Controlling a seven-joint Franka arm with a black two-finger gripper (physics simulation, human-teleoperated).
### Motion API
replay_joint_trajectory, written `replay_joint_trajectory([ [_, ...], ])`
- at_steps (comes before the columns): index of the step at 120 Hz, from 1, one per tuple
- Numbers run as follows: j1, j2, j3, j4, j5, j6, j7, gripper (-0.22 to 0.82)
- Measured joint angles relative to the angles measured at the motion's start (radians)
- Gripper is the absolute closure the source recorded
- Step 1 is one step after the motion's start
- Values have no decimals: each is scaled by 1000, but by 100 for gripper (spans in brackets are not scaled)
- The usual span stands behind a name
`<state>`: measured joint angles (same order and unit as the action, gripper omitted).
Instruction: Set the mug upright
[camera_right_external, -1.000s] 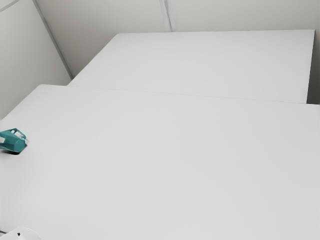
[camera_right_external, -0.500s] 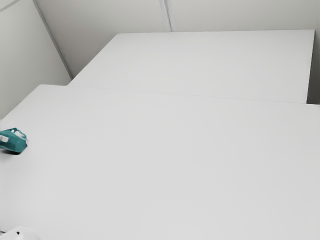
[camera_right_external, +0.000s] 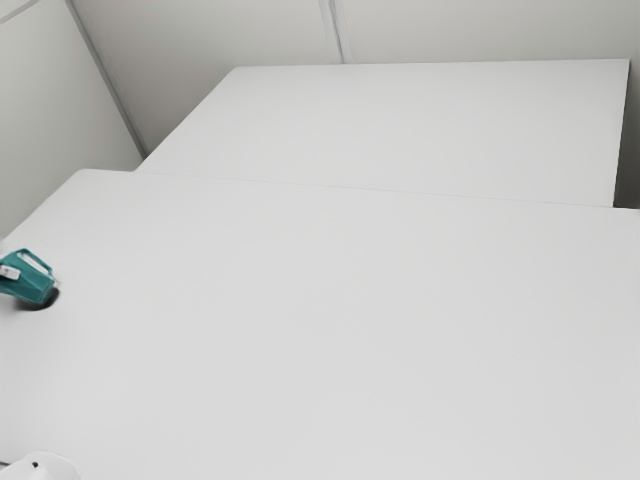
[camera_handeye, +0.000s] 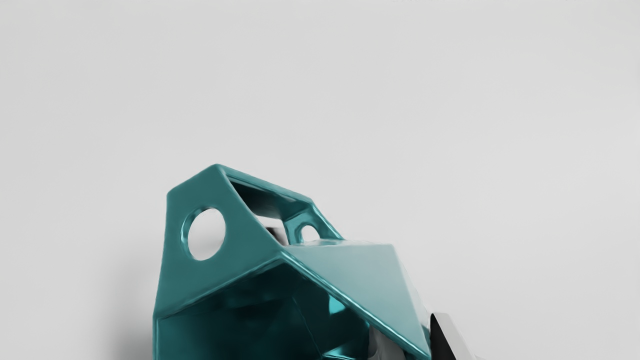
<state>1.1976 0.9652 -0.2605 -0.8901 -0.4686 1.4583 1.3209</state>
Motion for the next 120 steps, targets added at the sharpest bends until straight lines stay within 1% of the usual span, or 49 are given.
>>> replay_joint_trajectory([
  [11,8,-8,-18,-1,-2,-18,0,74],
  [25,18,-19,-44,-3,-2,-33,1,76],
  [37,20,-51,-64,-16,4,-34,0,77],
  [44,15,-85,-81,-54,23,-19,-4,78],
  [49,13,-127,-107,-110,49,3,-9,78],
  [66,7,-351,-203,-416,148,145,-49,79],
  [78,6,-459,-268,-564,202,248,-90,79],
  [95,6,-564,-377,-722,273,382,-164,79],
  [111,7,-631,-488,-825,343,482,-256,79],
  [120,7,-669,-533,-873,363,526,-311,79],
])
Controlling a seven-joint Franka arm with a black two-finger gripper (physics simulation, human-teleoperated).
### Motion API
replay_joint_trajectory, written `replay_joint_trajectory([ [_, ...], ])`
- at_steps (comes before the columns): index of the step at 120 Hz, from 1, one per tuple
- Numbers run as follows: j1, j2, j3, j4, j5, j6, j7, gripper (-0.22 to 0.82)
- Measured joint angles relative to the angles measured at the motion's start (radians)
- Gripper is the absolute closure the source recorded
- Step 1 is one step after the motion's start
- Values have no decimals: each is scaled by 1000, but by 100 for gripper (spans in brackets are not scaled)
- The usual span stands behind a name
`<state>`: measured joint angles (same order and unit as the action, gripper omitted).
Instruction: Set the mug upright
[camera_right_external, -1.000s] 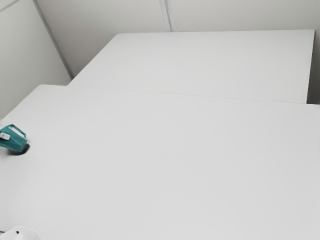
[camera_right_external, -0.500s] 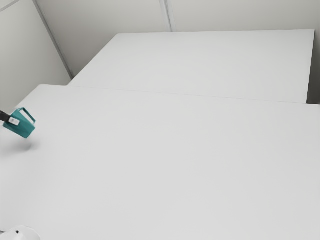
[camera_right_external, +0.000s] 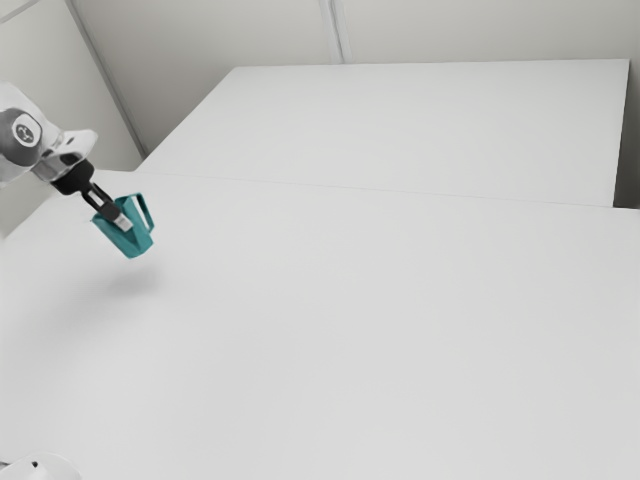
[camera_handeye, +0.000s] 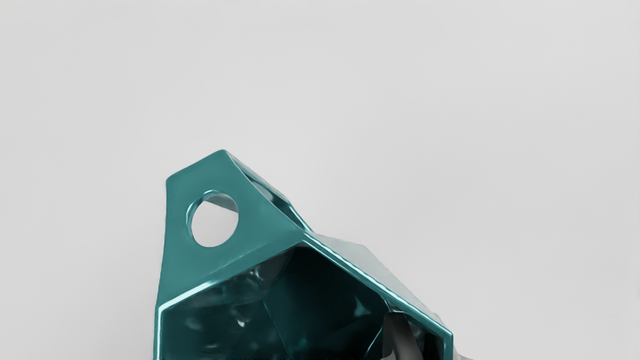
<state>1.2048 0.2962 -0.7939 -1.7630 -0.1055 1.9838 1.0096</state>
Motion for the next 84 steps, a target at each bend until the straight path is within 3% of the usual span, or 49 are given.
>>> replay_joint_trajectory([
  [64,0,-148,-261,-231,90,185,-443,79],
  [84,1,-168,-304,-277,120,199,-562,79],
])
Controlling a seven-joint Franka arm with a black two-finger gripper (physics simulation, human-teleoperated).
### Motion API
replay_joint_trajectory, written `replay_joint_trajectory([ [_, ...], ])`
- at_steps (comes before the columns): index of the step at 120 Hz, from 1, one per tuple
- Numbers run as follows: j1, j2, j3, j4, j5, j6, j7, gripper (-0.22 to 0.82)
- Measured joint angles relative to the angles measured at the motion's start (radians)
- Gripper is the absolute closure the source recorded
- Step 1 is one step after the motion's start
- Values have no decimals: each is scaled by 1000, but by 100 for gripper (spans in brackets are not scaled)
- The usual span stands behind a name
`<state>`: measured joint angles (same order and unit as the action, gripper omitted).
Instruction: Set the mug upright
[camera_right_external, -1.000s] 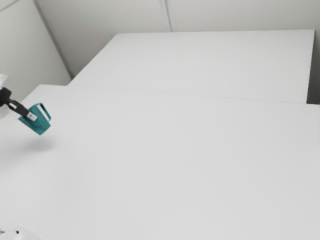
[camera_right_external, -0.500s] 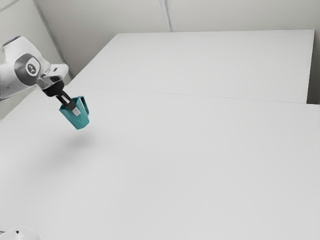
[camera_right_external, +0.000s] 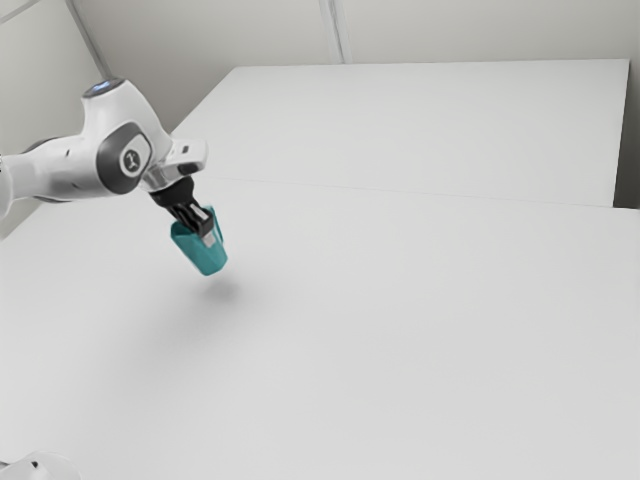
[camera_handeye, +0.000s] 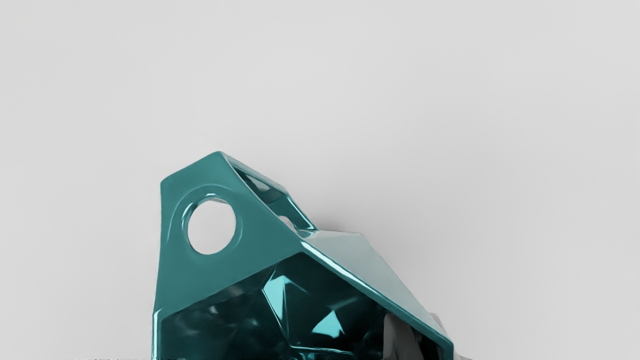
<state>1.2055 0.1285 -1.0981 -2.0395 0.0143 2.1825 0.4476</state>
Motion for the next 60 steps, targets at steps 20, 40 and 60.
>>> replay_joint_trajectory([
  [20,2,-35,-14,-53,7,21,-91,79],
  [40,-7,-44,-26,-81,17,53,-160,79],
  [60,-23,-39,-29,-112,30,95,-213,79],
])
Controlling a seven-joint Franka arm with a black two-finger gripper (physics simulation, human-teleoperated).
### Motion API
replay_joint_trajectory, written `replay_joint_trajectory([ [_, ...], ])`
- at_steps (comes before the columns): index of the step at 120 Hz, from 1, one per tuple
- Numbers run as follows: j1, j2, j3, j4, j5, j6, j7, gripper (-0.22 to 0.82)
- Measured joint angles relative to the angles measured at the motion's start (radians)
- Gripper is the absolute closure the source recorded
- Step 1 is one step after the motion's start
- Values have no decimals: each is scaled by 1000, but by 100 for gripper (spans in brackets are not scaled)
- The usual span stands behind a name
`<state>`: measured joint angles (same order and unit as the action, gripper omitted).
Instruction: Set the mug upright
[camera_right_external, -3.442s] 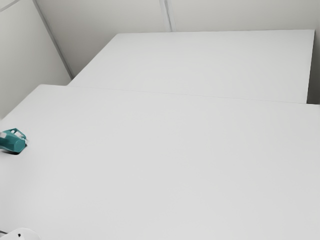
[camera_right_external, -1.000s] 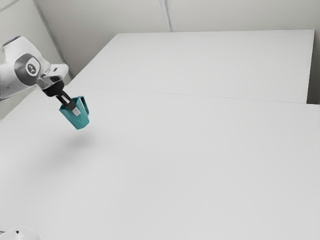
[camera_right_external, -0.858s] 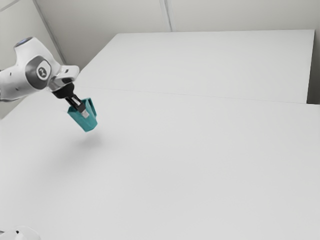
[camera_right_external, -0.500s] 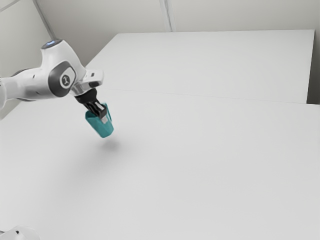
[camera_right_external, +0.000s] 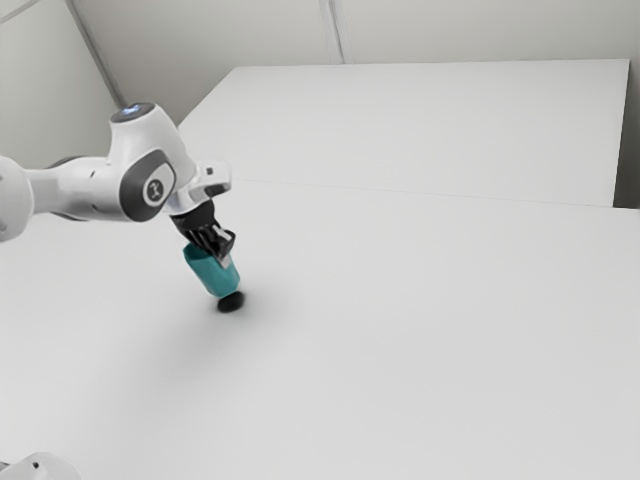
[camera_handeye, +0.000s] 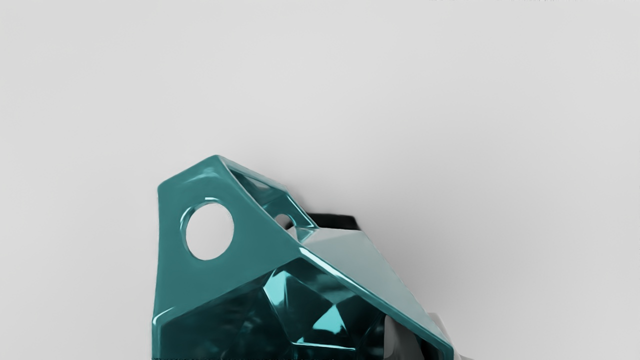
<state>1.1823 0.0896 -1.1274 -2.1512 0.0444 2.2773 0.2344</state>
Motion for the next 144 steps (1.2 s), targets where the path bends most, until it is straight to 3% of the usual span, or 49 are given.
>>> replay_joint_trajectory([
  [111,-23,53,1,-67,26,93,-136,78],
  [144,-24,58,2,-75,20,94,-142,35],
])
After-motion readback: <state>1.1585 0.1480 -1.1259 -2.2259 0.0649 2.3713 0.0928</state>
